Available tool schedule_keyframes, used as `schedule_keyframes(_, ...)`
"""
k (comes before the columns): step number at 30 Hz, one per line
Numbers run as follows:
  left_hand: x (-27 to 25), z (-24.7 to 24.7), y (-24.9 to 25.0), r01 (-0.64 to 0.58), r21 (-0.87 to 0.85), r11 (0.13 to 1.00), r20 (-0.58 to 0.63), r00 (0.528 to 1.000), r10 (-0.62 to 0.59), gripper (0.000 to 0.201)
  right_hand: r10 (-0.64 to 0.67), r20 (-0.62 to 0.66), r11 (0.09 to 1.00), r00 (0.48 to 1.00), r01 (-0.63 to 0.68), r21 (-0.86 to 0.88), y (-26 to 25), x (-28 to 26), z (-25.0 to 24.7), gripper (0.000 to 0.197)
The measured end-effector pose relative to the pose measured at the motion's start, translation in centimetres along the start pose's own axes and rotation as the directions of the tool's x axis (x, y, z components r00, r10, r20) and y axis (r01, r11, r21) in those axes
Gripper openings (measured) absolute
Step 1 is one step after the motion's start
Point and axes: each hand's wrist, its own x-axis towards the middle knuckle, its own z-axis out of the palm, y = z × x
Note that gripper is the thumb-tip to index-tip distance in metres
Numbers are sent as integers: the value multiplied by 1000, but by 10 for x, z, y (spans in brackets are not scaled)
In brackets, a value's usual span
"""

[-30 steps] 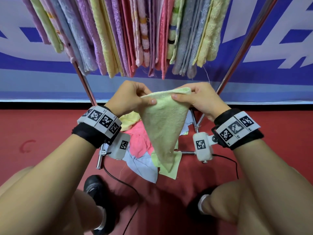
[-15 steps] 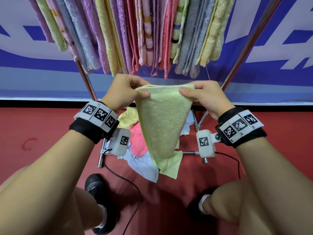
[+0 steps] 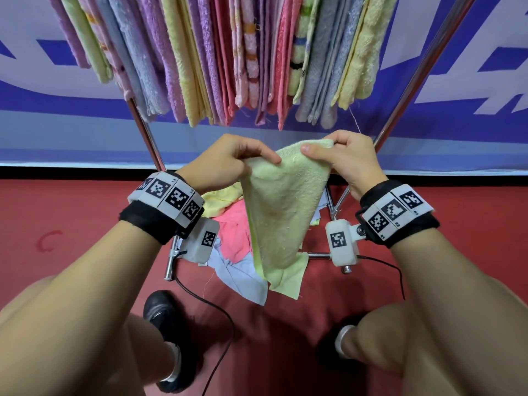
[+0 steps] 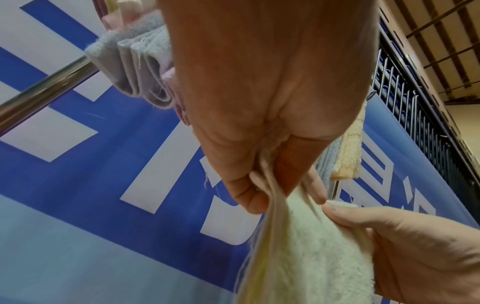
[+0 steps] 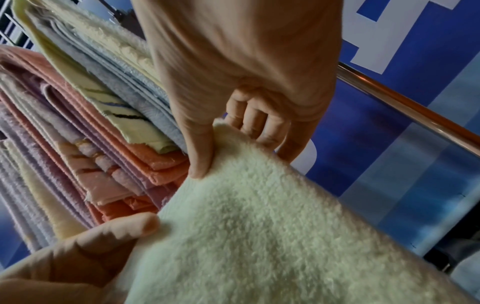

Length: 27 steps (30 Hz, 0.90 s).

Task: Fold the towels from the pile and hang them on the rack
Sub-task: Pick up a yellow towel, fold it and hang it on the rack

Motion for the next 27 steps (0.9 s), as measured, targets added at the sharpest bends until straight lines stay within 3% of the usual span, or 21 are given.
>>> schedule_keyframes(8,3,7,-3,160,11,987,-43,986,-159,57,-54,47,993,997,58,-103,2,1,3,23)
schedule_keyframes(12,4,12,-3,234,-267,935,-94,959,-267,42,-182,77,958,980,195,-209,5,-3,5,14)
schedule_keyframes(17,9,18,1,209,-584,784,-87,944,-317,37,-368,151,868,917,397,-297,12,-14,26,18)
schedule_keyframes(23,12,23,-3,185,-593,783,-161,926,-340,41,-362,225,863,904,417,-285,17,-22,45,23)
schedule_keyframes(27,12,22,-1,173,-640,749,-151,927,-343,21,-375,271,871,887,437,-225,17,-25,46,25)
